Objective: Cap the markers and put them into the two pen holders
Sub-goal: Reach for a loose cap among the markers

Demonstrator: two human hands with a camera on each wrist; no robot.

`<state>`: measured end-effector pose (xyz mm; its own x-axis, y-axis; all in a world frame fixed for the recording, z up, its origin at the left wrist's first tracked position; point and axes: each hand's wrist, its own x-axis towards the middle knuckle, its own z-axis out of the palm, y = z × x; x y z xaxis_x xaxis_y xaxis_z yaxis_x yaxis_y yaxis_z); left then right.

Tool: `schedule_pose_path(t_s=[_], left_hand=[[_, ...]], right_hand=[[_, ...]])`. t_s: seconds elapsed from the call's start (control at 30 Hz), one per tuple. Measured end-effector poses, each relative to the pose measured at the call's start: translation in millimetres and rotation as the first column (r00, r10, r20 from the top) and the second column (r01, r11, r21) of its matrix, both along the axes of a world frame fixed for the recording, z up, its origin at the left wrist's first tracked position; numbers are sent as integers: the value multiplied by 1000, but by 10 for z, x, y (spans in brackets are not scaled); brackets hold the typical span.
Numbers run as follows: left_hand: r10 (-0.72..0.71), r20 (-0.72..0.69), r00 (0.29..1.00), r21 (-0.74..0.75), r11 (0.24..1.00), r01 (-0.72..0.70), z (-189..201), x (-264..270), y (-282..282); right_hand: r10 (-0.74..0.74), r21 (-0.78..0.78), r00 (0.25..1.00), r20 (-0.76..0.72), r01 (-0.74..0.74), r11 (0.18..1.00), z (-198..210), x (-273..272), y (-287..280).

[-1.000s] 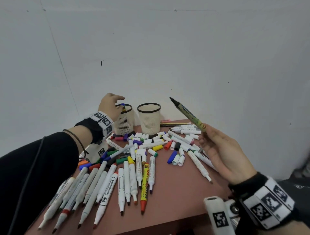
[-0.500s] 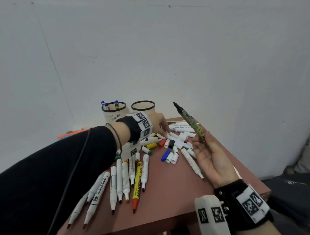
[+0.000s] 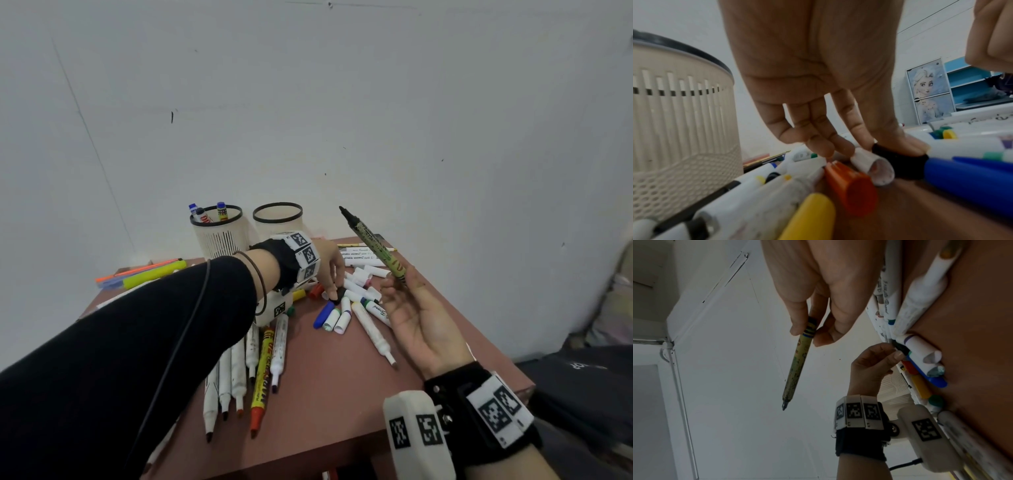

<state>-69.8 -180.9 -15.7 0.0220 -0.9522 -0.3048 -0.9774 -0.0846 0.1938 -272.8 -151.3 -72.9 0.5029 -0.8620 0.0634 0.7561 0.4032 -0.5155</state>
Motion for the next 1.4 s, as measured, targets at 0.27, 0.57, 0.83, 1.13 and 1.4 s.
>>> schedule_pose_path(t_s=[0.27,0.57,0.83,1.13,1.4], left_hand=[[-1,-28,1000,-15,1000,1,-20,17,29],[1,3,1000,-33,999,0,-15,-84,124],[39,111,993,-60,998,-32,42,-174,171],[75,-13,997,-277,958,-76,97,-180,555],[201,-214,956,-426,862,-276,190,41,1438]], right_hand=[[13,-26,1000,-8,-13,1000,-36,14,-43],[10,-2,1000,1,-10,1000,-18,13,-24],[8,31,1000,-17,-7,999,-31,10,-32],[-19,39,1000,12,18,999,-10,-17,7],[-36,87,999,30,34,996,-14,-36,12]])
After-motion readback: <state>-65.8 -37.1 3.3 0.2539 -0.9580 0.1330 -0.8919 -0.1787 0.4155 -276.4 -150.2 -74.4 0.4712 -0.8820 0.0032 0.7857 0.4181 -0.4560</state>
